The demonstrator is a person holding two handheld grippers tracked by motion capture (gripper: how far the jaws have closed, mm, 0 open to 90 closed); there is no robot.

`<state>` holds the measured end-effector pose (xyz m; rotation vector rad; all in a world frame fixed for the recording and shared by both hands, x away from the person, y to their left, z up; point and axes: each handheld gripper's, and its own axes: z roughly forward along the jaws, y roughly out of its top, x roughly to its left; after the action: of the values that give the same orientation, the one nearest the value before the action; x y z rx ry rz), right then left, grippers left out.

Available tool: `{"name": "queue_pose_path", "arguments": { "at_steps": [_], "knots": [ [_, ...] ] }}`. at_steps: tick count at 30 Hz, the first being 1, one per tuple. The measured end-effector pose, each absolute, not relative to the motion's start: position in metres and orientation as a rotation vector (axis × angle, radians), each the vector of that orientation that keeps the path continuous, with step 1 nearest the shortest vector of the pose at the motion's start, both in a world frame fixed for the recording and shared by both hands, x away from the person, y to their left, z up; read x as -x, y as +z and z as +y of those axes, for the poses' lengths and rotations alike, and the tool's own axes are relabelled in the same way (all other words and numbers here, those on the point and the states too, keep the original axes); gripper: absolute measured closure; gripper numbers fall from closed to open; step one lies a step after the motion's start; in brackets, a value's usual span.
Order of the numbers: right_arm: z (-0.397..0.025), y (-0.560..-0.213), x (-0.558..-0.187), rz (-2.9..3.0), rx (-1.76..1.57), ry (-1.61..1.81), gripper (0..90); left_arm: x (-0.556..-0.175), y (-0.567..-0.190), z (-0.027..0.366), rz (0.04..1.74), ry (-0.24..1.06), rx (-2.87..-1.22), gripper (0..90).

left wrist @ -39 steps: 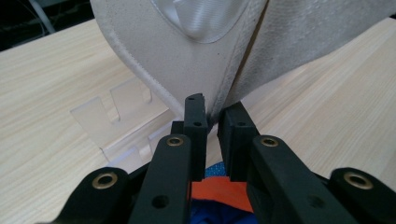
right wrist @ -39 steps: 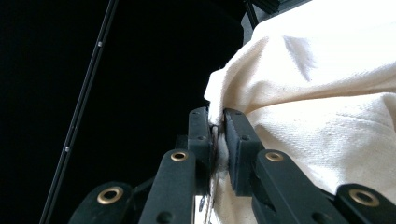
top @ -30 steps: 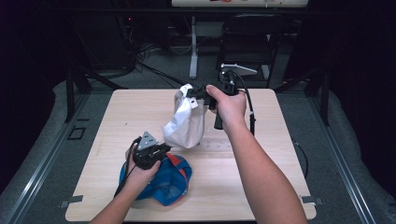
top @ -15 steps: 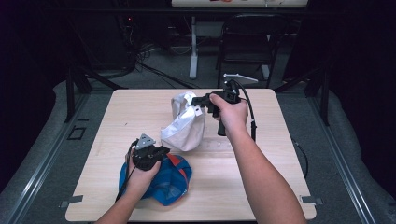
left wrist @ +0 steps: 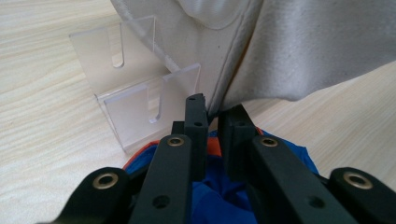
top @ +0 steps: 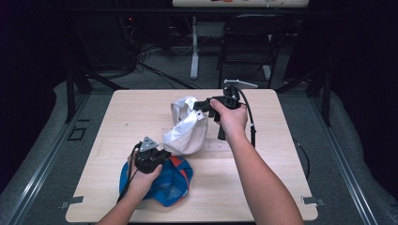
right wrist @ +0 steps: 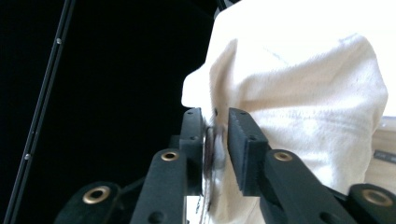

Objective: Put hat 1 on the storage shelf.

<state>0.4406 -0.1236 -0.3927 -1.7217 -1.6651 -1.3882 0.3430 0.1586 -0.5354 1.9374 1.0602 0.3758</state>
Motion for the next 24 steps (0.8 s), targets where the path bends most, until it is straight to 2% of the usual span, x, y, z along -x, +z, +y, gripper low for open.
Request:
{"name": "queue_pose_path", "arguments": {
  "at_steps": [5,13,18,24],
  "knots": [
    [-0.133,-0.386,-0.437,-1.669,1.735,-1.439,69.7,-0.334,-0.528,0.166,1.035,0.381,-1.925,78.8],
    [-0.152,-0.374,-0.414,-1.828,1.695,-1.475,70.0,-0.316,-0.513,0.190,1.027,0.432,-1.909,70.1],
    [-0.163,-0.380,-0.390,-1.870,1.637,-1.489,67.9,-0.307,-0.511,0.211,1.068,0.440,-1.880,60.9],
    [-0.172,-0.390,-0.369,-1.946,1.620,-1.485,67.3,-0.302,-0.513,0.235,1.137,0.436,-1.833,56.3]
  ]
}}
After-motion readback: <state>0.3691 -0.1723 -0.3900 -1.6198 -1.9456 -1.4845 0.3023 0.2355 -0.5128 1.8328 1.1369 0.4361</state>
